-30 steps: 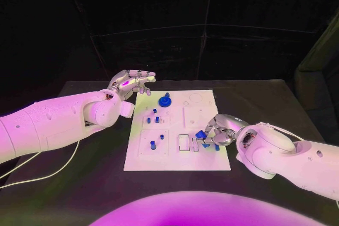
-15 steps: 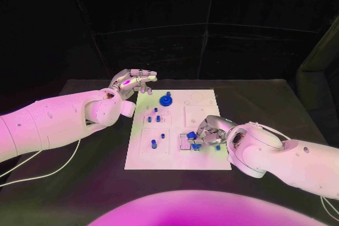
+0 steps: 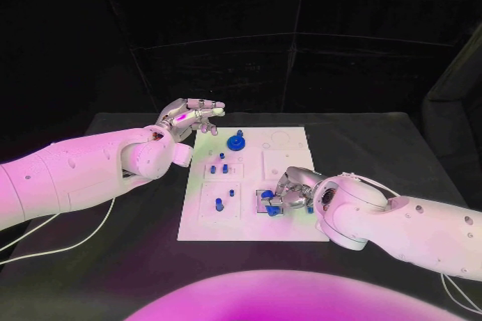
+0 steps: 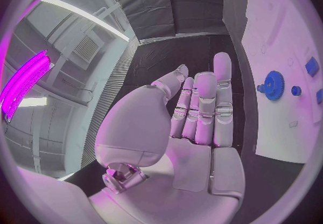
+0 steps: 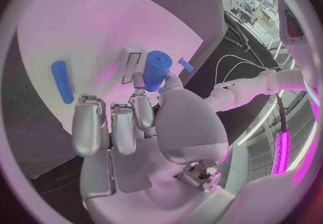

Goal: Assemble the parts on the task board

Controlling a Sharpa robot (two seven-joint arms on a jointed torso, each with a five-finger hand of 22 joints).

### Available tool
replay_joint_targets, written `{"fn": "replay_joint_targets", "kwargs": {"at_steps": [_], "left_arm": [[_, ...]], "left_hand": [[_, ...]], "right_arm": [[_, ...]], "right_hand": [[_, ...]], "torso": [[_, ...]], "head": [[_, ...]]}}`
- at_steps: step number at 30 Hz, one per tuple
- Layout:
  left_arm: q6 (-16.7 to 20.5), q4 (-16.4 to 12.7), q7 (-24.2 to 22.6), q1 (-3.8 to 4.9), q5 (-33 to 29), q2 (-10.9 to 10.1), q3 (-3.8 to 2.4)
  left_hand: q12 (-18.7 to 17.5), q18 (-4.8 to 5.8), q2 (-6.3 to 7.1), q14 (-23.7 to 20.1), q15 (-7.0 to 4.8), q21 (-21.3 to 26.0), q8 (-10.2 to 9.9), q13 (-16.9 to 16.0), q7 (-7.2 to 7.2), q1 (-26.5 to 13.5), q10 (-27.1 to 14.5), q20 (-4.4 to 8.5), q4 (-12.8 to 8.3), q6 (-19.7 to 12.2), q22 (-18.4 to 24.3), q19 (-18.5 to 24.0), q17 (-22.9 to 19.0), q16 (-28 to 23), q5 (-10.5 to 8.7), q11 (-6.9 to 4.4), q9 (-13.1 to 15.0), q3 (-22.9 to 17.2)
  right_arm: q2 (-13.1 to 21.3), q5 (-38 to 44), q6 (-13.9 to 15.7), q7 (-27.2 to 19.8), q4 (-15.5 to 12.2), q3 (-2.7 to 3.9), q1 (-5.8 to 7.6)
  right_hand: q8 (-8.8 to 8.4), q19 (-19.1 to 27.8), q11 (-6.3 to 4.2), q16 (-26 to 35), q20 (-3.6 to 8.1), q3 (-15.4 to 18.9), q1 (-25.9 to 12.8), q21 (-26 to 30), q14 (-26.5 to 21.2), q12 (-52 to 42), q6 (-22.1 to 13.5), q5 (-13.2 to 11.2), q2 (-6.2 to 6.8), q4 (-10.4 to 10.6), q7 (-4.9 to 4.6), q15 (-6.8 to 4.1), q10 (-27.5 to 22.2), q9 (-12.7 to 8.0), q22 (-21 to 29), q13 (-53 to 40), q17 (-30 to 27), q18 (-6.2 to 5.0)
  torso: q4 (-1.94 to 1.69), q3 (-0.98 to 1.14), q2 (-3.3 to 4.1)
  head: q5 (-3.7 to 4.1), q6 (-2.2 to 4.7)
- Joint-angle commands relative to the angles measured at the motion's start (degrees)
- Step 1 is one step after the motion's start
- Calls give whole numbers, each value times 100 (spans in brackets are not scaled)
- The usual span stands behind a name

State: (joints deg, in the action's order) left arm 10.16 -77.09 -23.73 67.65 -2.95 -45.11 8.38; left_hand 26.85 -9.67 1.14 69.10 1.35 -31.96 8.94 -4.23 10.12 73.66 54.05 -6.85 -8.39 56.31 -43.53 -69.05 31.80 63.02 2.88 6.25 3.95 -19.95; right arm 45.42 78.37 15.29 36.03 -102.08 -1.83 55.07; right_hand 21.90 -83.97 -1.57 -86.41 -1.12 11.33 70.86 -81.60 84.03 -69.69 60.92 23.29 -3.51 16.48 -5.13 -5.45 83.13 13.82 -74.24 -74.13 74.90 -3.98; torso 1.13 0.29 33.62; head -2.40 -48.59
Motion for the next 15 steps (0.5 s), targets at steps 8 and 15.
{"fn": "replay_joint_targets", "kwargs": {"at_steps": [8, 15], "left_arm": [[-96, -14, 0, 11, 56, 11, -4], [-182, -22, 0, 11, 57, 8, -4]], "left_hand": [[34, -75, 35, -56, 4, 22, 31, 8, 6, -2, -63, -12, -16, -18, 9, 20, -15, -19, -5, 7, 1, 10], [34, -73, 46, -79, 10, 27, 34, 12, 8, -16, -89, -15, -16, -28, 13, 29, -49, -30, -5, 13, -1, 23]], "right_arm": [[-124, -60, 93, 200, 61, 3, 11], [-195, -33, 106, 257, 147, 4, 13]], "right_hand": [[20, -83, -74, 28, 68, 103, -132, 25, 440, -6, 360, -86, -25, 11, 323, -43, 51, 141, -5, 48, 741, 72], [4, -62, -64, 62, 83, 445, -677, 73, 431, 109, 331, -1286, -143, -32, 332, -54, 54, 275, 60, 59, 701, 61]], "torso": [[8, 4, 2], [3, -8, -3]], "head": [[-8, 10], [-10, 5]]}}
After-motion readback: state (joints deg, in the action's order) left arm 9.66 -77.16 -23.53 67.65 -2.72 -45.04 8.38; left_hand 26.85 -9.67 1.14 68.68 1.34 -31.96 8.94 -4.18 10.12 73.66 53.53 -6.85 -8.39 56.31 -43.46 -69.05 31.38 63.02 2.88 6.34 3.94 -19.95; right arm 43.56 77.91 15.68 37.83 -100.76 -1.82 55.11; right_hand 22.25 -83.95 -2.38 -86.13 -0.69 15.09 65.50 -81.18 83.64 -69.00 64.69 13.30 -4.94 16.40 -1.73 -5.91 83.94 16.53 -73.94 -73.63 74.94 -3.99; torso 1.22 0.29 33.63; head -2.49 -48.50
